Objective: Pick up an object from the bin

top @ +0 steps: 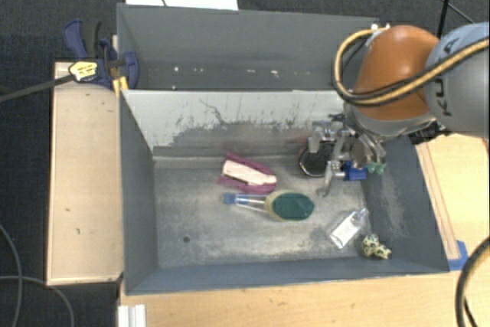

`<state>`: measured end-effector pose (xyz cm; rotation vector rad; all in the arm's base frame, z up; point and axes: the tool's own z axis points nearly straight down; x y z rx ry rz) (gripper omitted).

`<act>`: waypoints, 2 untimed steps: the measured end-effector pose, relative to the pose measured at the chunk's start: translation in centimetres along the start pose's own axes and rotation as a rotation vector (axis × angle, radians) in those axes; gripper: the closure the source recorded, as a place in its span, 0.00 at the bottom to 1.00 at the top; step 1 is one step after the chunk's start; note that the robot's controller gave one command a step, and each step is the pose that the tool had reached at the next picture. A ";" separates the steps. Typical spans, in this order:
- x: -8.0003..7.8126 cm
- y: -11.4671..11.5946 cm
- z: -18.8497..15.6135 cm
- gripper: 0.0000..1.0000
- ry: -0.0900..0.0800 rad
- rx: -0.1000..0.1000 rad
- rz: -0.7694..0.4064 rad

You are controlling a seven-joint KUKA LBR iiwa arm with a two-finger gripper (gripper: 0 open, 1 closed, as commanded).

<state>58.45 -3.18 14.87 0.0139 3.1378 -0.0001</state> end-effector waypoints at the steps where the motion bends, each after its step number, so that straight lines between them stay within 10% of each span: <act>1: 4.3 -6.0 7.6 0.00 -0.003 0.002 -0.118; 2: 10.2 -10.6 2.9 0.00 -0.001 -0.006 -0.355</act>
Offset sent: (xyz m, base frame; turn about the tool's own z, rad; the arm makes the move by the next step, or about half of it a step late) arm -0.0441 -0.0560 -0.0787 -0.1237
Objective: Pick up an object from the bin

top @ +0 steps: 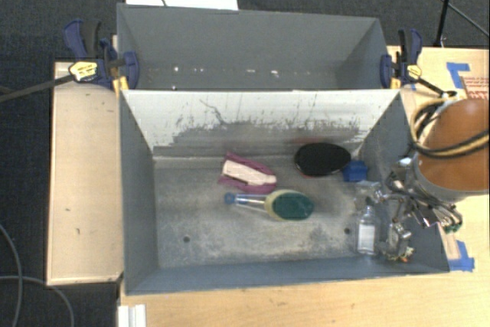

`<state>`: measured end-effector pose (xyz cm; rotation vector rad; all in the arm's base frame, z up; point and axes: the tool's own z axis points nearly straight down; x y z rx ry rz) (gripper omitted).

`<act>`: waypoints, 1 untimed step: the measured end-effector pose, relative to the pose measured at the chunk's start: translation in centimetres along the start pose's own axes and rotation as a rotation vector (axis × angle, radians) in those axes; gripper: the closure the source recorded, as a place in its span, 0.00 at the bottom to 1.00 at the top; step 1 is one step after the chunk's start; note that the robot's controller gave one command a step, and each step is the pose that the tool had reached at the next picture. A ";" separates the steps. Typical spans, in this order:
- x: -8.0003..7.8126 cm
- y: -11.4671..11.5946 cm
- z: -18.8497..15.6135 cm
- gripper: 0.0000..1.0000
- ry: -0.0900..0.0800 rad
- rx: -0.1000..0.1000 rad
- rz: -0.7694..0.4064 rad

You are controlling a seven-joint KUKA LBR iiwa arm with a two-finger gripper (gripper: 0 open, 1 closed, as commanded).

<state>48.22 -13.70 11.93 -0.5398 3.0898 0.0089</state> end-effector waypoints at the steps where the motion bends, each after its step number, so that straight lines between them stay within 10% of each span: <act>1: -2.5 -1.2 -1.1 0.00 -0.006 0.004 -0.219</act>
Offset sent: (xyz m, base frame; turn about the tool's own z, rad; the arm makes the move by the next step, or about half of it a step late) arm 0.0242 -0.0065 0.0086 -0.2201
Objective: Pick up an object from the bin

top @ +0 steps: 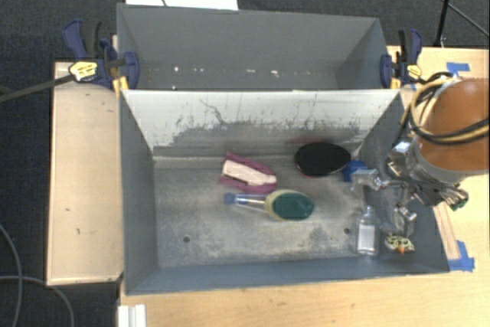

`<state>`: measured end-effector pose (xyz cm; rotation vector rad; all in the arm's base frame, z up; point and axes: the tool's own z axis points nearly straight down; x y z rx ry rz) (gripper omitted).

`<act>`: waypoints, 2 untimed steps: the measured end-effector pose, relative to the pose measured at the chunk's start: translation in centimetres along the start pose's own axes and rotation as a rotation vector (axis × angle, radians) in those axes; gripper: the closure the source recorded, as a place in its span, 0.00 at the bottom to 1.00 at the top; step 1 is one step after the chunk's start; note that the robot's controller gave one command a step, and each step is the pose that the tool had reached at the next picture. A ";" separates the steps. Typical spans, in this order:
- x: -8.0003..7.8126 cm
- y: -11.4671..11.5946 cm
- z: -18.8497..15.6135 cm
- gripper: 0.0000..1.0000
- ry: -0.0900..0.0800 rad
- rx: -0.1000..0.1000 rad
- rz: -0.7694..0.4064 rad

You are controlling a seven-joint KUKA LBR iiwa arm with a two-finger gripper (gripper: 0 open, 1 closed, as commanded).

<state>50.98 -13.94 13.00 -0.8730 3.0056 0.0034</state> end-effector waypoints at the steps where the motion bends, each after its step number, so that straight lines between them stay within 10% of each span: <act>1: -0.4 0.5 0.1 0.00 -0.002 0.001 -0.220; 2: -8.7 13.2 0.4 0.00 0.006 -0.006 -0.298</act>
Offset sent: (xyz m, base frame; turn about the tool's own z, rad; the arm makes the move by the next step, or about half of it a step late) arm -0.0023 0.0018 -0.0026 -0.2225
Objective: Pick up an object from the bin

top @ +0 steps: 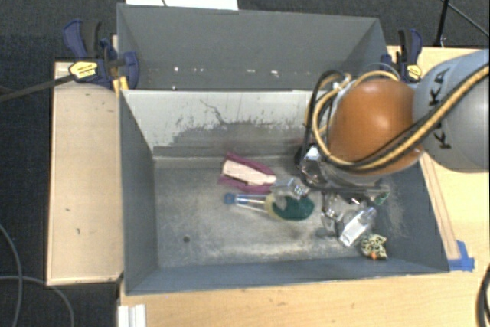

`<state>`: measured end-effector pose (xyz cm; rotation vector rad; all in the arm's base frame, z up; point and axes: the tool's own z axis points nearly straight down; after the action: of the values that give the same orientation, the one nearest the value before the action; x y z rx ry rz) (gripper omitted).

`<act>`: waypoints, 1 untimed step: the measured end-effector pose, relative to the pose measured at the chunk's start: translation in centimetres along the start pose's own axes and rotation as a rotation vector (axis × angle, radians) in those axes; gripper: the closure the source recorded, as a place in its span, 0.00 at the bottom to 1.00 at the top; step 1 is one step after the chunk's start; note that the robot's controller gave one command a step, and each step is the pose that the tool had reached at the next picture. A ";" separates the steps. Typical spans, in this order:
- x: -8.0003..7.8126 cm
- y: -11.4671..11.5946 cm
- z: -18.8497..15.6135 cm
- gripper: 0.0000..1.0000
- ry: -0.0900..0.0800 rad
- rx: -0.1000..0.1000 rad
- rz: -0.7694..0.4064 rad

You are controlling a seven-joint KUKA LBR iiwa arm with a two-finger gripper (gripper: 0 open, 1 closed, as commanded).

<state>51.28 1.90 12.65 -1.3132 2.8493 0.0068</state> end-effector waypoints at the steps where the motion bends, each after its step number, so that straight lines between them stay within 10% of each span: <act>1: 0.8 -4.1 5.4 0.00 -0.013 0.009 0.041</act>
Offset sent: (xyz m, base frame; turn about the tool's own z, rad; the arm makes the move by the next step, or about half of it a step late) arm 0.0203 -0.0362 -0.0565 0.0368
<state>53.88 -1.39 7.28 -1.2490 2.8613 0.0023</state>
